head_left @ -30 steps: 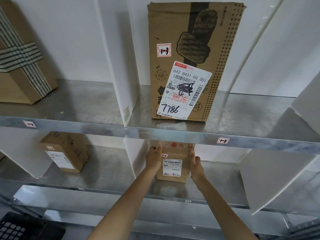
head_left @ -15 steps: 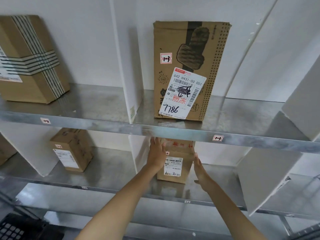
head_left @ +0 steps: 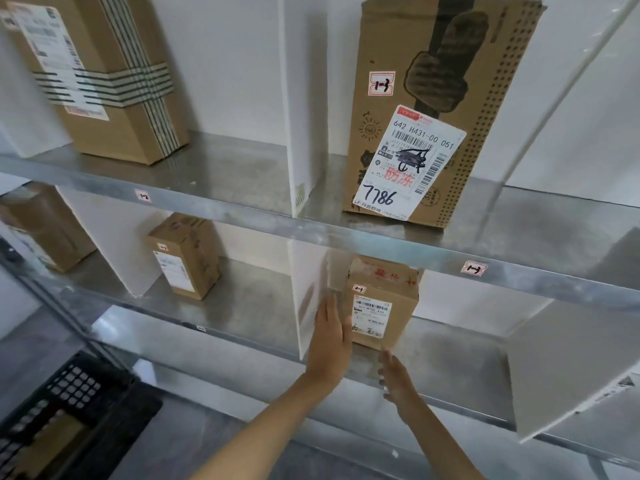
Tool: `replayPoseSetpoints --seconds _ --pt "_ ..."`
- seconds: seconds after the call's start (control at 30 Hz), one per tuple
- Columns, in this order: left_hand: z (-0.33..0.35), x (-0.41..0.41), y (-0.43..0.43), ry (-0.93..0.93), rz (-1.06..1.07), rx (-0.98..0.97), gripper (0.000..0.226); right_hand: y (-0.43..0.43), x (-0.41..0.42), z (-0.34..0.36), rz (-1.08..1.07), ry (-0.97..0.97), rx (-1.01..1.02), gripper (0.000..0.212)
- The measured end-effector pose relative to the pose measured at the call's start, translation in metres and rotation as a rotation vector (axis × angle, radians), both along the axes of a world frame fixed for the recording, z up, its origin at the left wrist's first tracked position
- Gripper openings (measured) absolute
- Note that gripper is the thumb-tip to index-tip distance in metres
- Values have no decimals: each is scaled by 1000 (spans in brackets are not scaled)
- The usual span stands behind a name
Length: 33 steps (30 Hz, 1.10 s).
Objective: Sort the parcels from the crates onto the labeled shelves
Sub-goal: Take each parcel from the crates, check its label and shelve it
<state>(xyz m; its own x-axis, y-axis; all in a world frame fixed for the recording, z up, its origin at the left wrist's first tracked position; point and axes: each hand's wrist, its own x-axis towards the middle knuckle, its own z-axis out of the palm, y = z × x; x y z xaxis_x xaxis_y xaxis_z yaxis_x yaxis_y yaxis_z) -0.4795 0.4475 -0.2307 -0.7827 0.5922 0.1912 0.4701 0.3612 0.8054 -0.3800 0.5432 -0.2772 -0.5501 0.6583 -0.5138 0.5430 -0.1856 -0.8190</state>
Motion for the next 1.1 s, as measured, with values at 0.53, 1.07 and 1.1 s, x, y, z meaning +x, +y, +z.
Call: replayPoseSetpoints --seconds 0.53,1.07,1.1 --pt "-26 -7 -159 -60 66 -112 24 -131 -37 8 133 -14 -33 32" --pt "-53 -36 -537 -223 750 -169 26 -435 -132 5 736 0 -13 19" --pt "-54 -36 -552 -248 791 -160 26 -447 -138 2 766 0 -12 19"
